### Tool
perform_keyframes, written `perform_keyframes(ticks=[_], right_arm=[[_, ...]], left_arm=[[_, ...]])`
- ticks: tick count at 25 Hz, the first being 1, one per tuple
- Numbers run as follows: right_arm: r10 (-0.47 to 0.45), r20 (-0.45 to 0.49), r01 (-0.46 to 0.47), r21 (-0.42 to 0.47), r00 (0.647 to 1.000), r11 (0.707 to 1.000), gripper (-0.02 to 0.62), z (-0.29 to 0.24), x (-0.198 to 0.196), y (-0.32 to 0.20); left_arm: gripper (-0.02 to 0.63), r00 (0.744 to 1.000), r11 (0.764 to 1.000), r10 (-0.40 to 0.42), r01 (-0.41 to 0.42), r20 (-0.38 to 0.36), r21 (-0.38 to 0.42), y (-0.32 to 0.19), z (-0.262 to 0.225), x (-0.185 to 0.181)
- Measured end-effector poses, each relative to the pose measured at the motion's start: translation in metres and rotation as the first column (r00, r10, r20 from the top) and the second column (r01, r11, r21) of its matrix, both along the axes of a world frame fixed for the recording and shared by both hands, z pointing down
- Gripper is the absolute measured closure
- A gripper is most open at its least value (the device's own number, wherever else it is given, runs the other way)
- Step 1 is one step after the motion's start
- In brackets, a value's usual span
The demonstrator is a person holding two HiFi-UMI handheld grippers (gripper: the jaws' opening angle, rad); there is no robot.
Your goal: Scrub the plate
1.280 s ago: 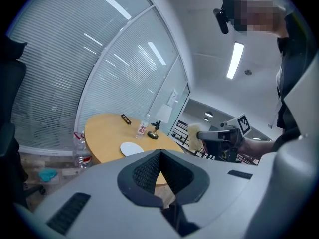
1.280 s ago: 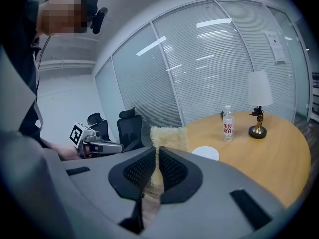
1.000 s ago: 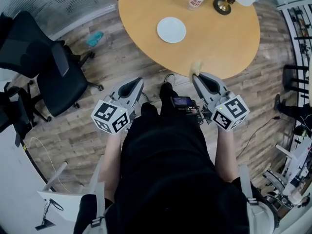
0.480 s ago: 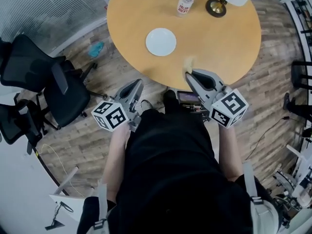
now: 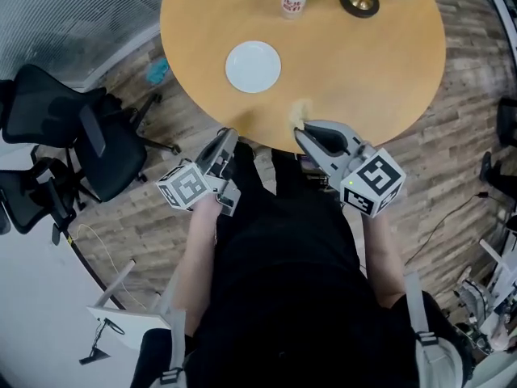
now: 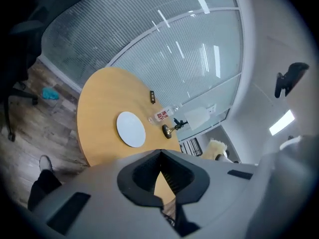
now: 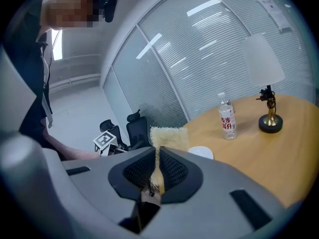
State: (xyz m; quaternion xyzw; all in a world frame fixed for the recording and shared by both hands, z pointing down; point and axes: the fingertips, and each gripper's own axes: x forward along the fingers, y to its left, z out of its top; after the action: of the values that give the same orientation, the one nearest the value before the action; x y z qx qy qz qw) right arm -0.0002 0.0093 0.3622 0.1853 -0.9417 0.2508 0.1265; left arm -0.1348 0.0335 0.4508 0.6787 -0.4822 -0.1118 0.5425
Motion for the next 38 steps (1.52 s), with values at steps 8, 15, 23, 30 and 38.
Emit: perform_keyframes(ticks=[8,15,23,30,38], right_arm=[[-0.013,-0.009,0.013,-0.04,1.0,0.999,0.561,0.01,-0.007,-0.008],[-0.033,-0.033,0.032,-0.032,0.999,0.999,0.561,0.009,-0.018,-0.007],[-0.048,-0.053,0.045,-0.048,0.997,0.998,0.561,0.014,-0.026,-0.005],[-0.045,-0.061,0.041,-0.066,0.997,0.997,0.561,0.015,-0.024,-0.007],[-0.021,-0.071,0.016,-0.083,0.997,0.996,0.561,0.018,-0.015,-0.009]], left_arm=[[0.595,0.99,0.99,-0.104,0.095,-0.091,-0.099,-0.026,0.039,-0.004],[0.595,0.965,0.975,-0.189,0.164,-0.179,-0.148,-0.049,0.076,-0.011],[0.579,0.945,0.953,-0.25,0.201,-0.212,-0.229,-0.062,0.112,-0.008],[0.519,0.933,0.933,-0.287,0.22,-0.218,-0.284,-0.076,0.133,-0.004],[0.5,0.913,0.914,-0.338,0.261,-0.229,-0.311,-0.088,0.142,-0.008]])
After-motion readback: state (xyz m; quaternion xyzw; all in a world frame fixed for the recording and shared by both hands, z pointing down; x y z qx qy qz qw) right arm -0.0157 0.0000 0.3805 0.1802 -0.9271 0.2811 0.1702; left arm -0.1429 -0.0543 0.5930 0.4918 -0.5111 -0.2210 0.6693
